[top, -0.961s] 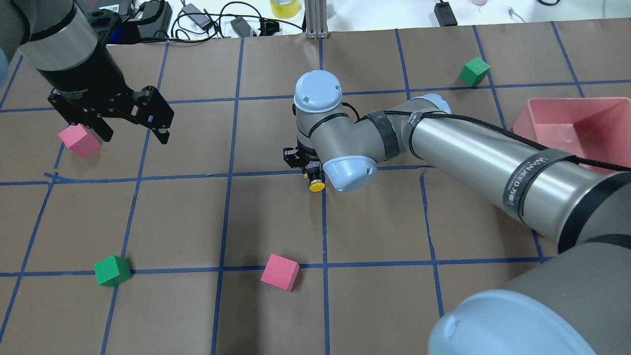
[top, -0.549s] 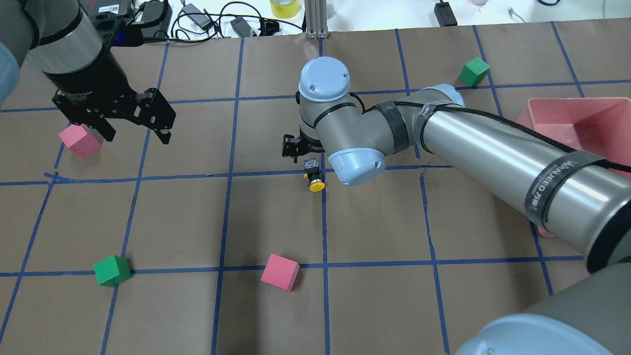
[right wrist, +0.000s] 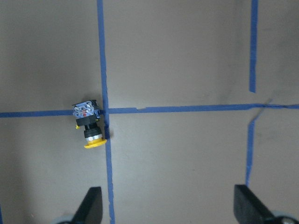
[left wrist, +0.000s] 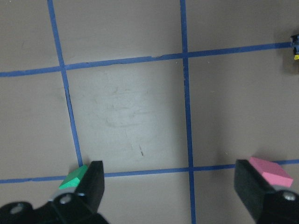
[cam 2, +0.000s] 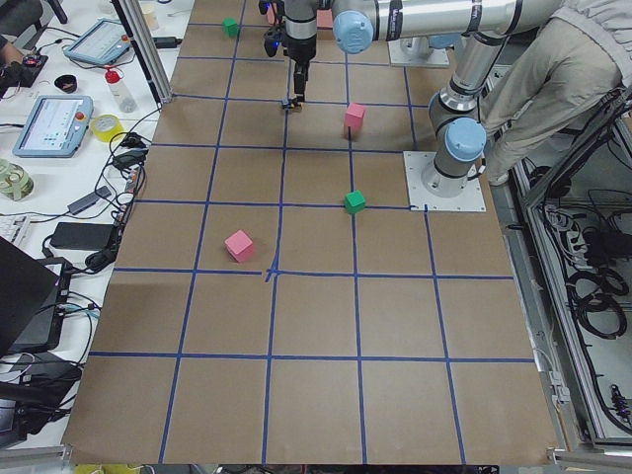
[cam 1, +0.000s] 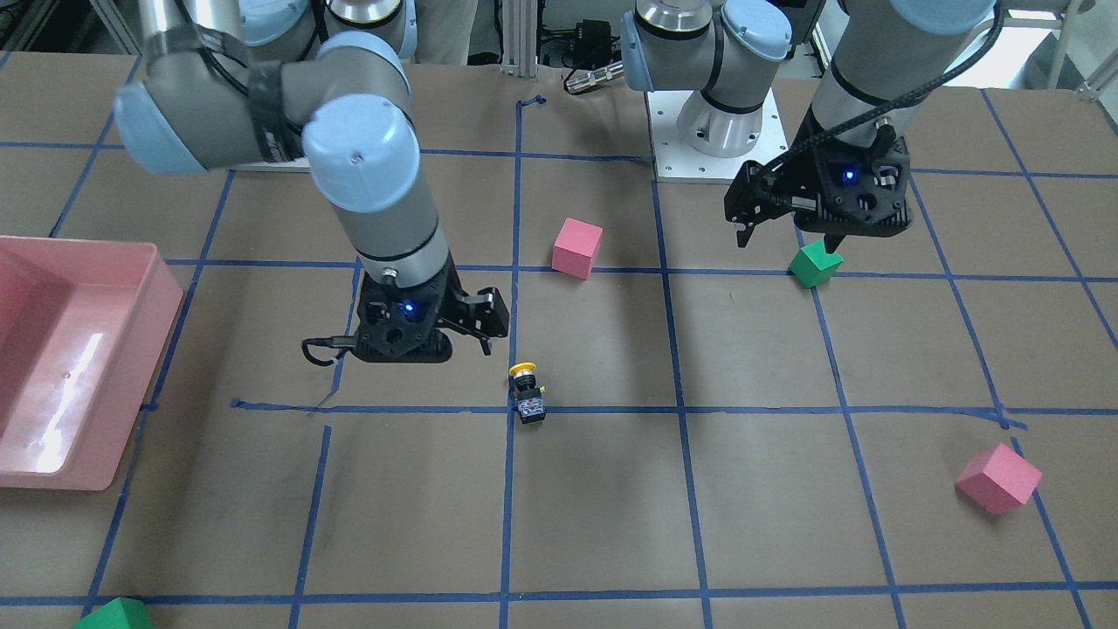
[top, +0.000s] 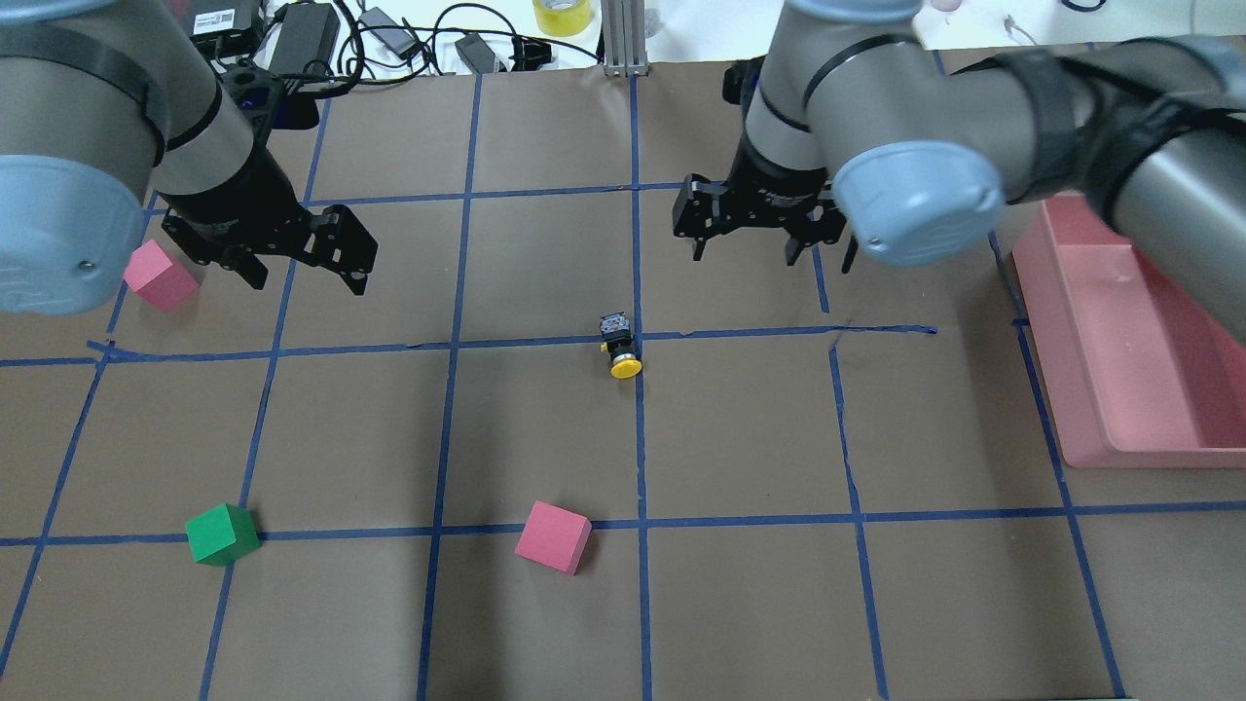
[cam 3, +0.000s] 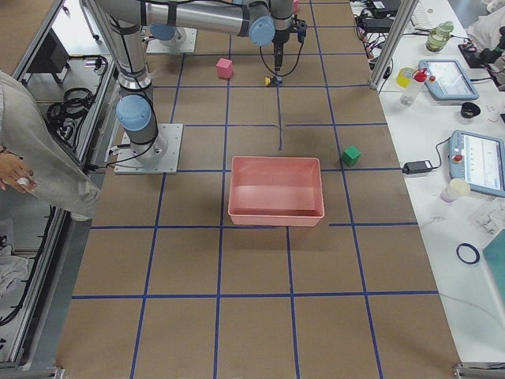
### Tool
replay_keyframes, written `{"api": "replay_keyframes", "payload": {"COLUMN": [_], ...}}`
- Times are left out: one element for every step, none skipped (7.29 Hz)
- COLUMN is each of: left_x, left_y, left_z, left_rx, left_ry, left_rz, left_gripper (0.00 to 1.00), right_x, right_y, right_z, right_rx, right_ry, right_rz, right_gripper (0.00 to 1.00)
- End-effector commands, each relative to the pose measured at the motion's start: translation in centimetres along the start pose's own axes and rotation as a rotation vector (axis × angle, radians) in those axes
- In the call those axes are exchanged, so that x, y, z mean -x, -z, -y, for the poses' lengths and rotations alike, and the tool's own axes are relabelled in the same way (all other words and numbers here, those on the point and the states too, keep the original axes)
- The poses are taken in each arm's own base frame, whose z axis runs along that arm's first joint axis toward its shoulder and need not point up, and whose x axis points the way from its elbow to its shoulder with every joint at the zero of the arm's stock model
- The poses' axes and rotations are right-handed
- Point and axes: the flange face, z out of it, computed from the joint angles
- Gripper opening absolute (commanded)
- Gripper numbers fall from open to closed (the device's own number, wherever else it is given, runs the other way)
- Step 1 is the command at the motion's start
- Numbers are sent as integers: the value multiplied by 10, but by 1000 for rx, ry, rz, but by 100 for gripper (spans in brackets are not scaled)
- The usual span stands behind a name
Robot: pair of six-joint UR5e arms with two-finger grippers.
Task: Align button upright
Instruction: 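Reach the left gripper to the button and grasp it by the yellow cap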
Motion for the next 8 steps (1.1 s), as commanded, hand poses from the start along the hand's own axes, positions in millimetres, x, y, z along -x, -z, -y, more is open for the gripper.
{"api": "replay_keyframes", "payload": {"left_x": [-53,-83,-101,-120,-134,-148,-169,-186], "left_y": [-18,-42,-73,-90,-95,-110,-119,-135], "left_z": [0,-9,-19,-31,-34,-35,-39,-42], "left_rx": [-121,-194,-270,-324,-324,-291,-281,-263], "left_ry": [-81,-102,-61,-10,64,107,129,228], "left_rz": [-90,-98,-111,-135,-165,-178,-181,-162], "left_gripper": [100,100,100,100,100,100,100,100], "right_x": [-30,-32,-36,-36,-36,-38,-40,-42], "right_y": [85,104,109,110,110,106,106,106], "right_z": [-40,-43,-44,-43,-42,-42,-43,-43], "right_rx": [-18,-56,-73,-77,-82,-67,-65,-61], "right_ry": [18,29,29,20,16,10,9,7], "right_rz": [-59,-69,-109,-110,-111,-135,-147,-152], "right_gripper": [100,100,100,100,100,100,100,100]}}
